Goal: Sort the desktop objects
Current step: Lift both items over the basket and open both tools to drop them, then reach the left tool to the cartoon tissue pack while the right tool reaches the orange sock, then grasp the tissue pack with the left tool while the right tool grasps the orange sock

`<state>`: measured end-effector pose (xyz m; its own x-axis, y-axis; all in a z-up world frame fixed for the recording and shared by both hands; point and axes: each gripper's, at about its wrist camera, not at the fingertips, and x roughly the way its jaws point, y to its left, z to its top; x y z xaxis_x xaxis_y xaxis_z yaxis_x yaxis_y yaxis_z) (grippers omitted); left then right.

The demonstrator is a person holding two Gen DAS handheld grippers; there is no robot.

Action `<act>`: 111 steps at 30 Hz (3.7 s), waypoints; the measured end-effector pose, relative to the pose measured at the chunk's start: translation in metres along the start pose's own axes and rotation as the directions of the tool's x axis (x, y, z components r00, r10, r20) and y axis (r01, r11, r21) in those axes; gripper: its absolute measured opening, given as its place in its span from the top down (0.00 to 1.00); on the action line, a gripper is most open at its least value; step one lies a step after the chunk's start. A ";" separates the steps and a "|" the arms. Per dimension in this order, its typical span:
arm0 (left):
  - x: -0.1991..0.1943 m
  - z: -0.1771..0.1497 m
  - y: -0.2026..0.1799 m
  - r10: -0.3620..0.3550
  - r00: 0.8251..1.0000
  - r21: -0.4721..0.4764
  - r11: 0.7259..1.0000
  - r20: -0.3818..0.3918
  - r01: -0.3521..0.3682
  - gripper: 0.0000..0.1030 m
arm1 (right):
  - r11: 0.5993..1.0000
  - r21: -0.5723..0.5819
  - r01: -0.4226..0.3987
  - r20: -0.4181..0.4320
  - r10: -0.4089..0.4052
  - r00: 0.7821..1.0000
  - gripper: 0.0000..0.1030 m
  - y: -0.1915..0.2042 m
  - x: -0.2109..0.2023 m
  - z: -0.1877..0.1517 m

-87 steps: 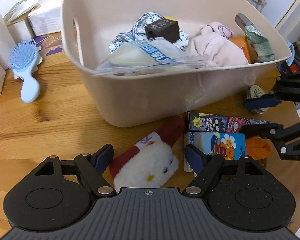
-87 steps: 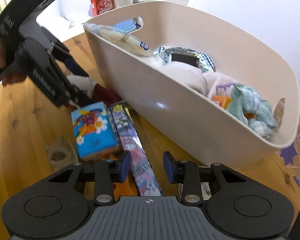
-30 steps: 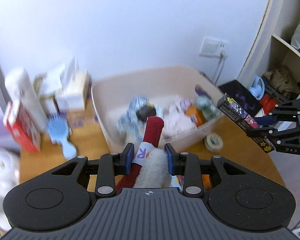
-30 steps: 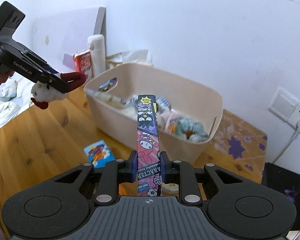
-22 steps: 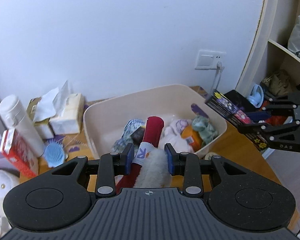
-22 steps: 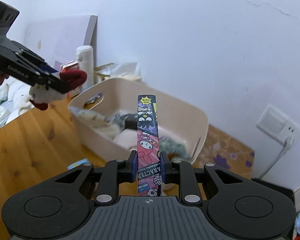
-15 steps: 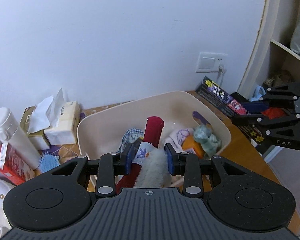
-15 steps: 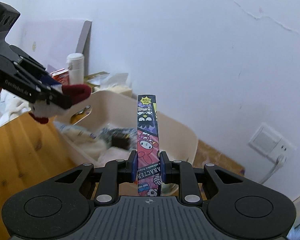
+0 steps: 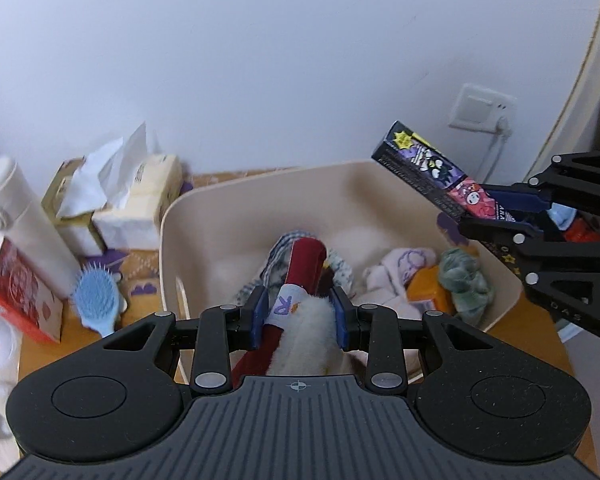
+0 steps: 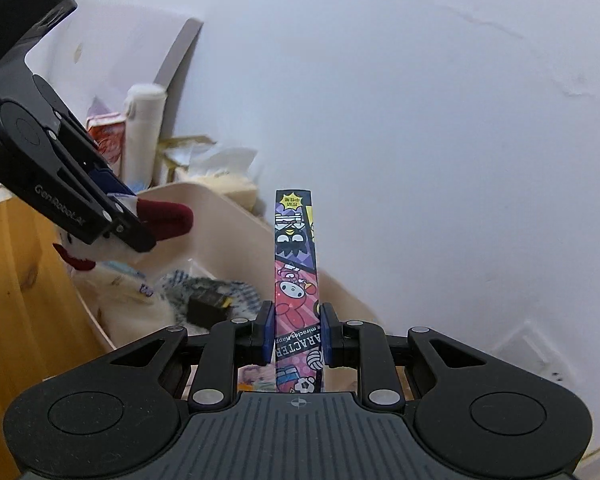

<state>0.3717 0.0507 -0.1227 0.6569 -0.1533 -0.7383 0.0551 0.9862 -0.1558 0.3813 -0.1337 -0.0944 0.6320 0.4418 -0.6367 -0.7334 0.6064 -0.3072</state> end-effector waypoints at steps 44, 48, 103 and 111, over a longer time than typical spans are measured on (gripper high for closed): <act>-0.032 -0.035 -0.014 -0.046 0.998 0.041 0.998 -0.054 0.048 0.19 | 0.965 0.251 0.082 -0.125 -0.052 0.991 0.07 0.003 -0.039 -0.071; -0.034 -0.046 -0.021 -0.058 0.995 0.057 0.996 -0.076 0.063 0.19 | 0.960 0.270 0.077 -0.128 -0.044 0.991 0.00 0.010 -0.046 -0.081; 0.041 -0.105 -0.051 -0.103 0.940 -0.017 0.995 -0.326 0.103 0.40 | 0.832 0.513 -0.214 -0.237 0.376 0.896 0.84 0.065 0.003 -0.143; 0.021 -0.100 -0.034 -0.099 0.952 -0.032 0.995 -0.290 0.094 0.40 | 0.833 0.521 -0.187 -0.217 0.341 0.914 0.85 0.057 -0.015 -0.144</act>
<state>0.3087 0.0079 -0.1988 0.4020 -0.2613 -0.8776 0.0927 0.9651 -0.2449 0.2935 -0.2009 -0.2042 0.2732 0.4672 -0.8409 -0.5981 0.7671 0.2319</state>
